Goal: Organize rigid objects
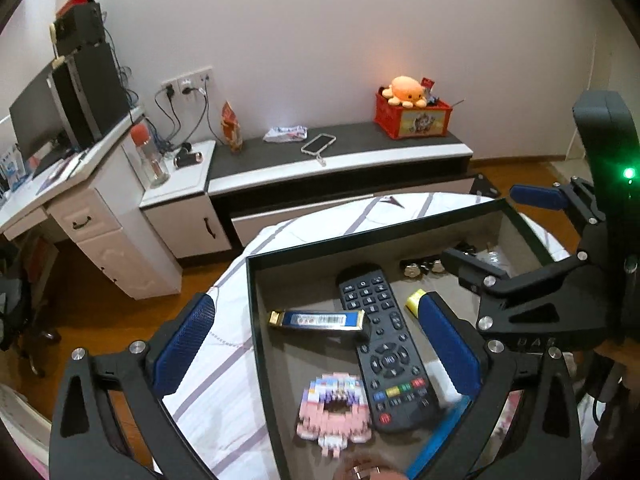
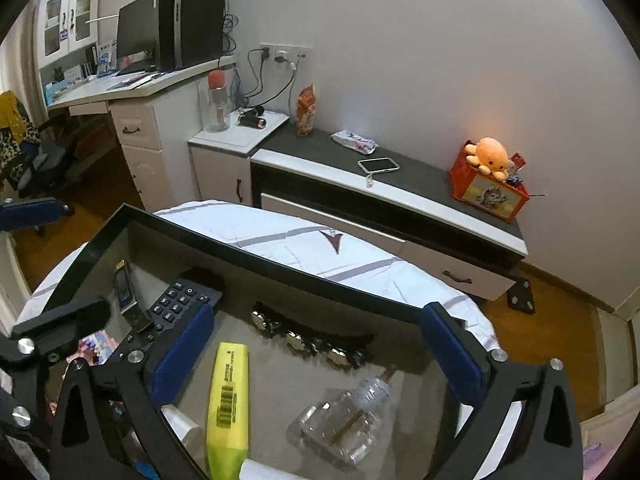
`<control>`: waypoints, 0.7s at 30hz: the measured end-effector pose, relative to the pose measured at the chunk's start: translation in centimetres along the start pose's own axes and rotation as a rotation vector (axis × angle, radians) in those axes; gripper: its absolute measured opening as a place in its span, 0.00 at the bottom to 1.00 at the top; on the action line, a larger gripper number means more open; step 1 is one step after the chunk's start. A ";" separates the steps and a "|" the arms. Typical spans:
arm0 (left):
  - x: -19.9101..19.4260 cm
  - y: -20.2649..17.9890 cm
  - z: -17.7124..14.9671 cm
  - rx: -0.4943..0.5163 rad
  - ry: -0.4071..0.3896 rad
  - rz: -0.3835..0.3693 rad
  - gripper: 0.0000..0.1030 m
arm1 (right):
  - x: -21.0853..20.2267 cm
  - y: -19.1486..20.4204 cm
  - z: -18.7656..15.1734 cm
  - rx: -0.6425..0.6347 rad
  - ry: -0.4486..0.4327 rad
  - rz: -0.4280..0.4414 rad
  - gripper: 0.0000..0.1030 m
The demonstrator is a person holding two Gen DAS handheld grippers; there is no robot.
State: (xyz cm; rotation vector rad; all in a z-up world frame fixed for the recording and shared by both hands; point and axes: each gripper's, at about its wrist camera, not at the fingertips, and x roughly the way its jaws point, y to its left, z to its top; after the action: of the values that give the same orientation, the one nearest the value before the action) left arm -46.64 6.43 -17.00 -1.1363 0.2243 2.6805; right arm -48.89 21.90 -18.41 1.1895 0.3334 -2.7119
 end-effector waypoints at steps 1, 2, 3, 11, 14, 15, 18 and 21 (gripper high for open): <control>-1.0 0.0 -0.1 -0.003 -0.017 0.001 1.00 | -0.9 -0.1 -0.1 0.003 -0.018 -0.007 1.00; -1.7 0.0 -0.3 -0.005 -0.028 0.001 1.00 | -1.5 -0.1 -0.1 0.006 -0.031 -0.004 1.00; -2.4 0.0 -0.4 -0.007 -0.038 -0.001 1.00 | -2.4 -0.1 -0.2 0.012 -0.043 -0.001 1.00; -9.0 -1.6 -2.6 -0.003 -0.134 0.021 1.00 | -9.9 0.6 -1.9 0.028 -0.148 -0.013 1.00; -11.6 -2.5 -3.9 -0.013 -0.170 0.030 1.00 | -12.5 0.9 -3.1 0.035 -0.176 -0.020 1.00; -12.5 -2.9 -4.4 -0.015 -0.184 0.036 1.00 | -13.6 0.9 -3.7 0.044 -0.189 -0.022 1.00; -15.3 -3.7 -6.1 -0.019 -0.226 0.002 1.00 | -16.6 1.0 -5.6 0.068 -0.234 -0.033 1.00; -17.8 -4.3 -7.8 -0.023 -0.261 -0.043 1.00 | -19.6 1.4 -7.8 0.099 -0.281 -0.040 1.00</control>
State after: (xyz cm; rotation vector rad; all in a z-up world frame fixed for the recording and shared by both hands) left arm -28.11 6.30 -9.71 -0.7756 0.1234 2.7618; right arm -29.92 23.76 -9.21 0.8134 0.1889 -2.9082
